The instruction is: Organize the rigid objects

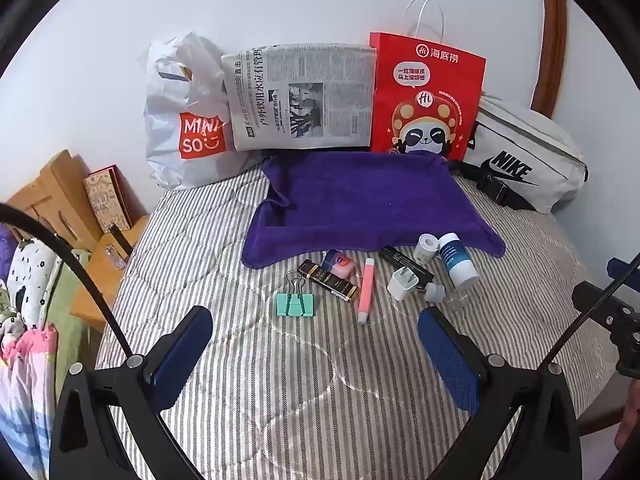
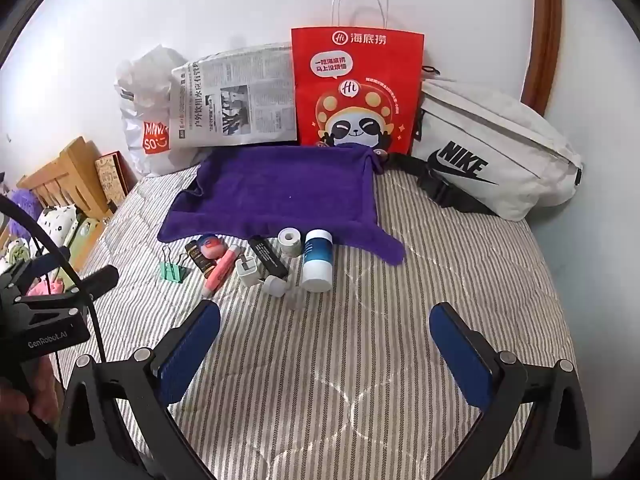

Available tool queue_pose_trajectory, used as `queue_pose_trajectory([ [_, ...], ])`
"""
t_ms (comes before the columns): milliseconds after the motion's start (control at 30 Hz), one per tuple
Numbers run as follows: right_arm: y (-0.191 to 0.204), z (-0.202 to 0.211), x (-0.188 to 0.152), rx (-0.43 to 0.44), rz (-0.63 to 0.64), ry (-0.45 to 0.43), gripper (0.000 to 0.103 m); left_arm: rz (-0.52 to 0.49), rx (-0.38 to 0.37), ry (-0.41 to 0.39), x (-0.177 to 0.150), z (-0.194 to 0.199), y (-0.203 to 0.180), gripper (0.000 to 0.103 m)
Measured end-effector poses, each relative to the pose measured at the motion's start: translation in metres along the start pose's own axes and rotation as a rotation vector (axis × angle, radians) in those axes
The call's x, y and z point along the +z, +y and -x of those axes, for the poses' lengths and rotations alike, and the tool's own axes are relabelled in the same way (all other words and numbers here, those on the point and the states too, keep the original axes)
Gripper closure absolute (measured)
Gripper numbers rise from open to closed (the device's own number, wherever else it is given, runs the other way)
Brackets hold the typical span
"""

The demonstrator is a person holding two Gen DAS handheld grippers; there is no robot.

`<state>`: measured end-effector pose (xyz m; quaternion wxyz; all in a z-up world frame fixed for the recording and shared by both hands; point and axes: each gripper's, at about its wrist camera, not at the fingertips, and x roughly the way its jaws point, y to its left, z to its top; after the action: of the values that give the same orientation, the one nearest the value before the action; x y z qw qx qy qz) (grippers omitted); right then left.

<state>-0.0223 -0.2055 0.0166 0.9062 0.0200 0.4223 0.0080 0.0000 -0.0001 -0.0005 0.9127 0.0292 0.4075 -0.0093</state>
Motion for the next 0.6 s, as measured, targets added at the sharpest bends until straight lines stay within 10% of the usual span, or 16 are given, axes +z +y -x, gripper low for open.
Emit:
queue_pose_trajectory([
  [600,0.003,0.008,-0.001,0.009,-0.006,-0.004,0.0,0.022,-0.002,0.001,-0.004,0.007,0.004,0.0],
])
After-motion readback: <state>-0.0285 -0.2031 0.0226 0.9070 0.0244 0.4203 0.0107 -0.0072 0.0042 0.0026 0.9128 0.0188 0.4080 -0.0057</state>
